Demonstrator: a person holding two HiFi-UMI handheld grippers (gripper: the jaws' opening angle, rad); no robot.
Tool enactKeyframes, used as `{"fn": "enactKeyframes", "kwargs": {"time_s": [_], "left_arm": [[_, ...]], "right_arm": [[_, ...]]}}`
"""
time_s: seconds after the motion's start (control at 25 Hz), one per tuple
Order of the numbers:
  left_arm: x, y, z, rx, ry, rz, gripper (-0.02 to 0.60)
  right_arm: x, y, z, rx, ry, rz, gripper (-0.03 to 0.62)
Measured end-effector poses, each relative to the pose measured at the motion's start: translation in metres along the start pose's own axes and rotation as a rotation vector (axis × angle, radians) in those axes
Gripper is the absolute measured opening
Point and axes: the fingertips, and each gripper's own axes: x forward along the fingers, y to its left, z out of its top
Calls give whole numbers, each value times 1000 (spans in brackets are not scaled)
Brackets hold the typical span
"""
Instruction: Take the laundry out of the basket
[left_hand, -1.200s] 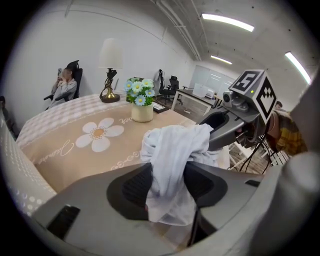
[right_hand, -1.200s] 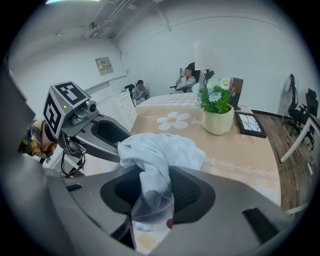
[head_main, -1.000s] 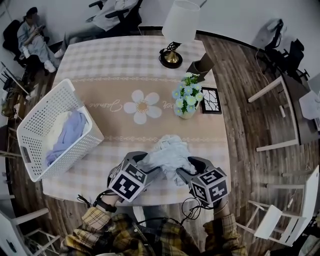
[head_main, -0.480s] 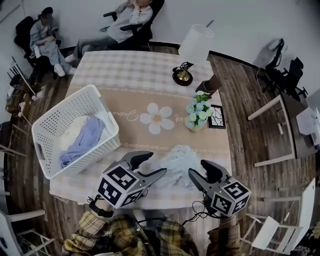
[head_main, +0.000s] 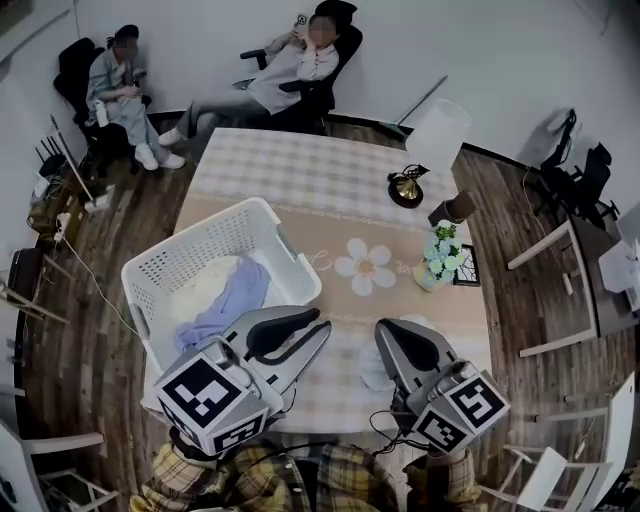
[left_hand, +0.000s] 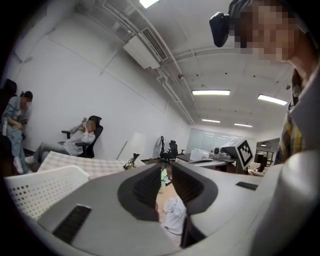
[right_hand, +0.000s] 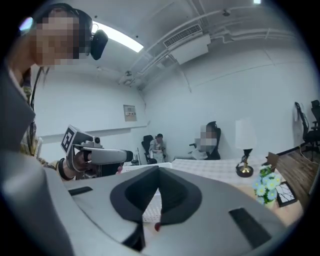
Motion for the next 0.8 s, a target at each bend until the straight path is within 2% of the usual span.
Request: {"fn": "enactKeyframes", "kwargs": {"time_s": [0.04,0.12,0.36,0.56,0.8], "left_arm": [[-12,4,8,7,-21,5,56],[-34,11,19,22,-52,12,25],[-68,21,28,34,-77,-2,17],[-75,18,37,33,-103,2,14],[-68,14,45,41,-118,10,14]], "right_arm": [[9,15,7,-9,-15,13,11],[24,40,18,-21,-41,33,11],[51,90,35,-57,-79,59,9],[51,106,43,-80,-80,67,9],[44,99,49,-79,-86,76,9]]}}
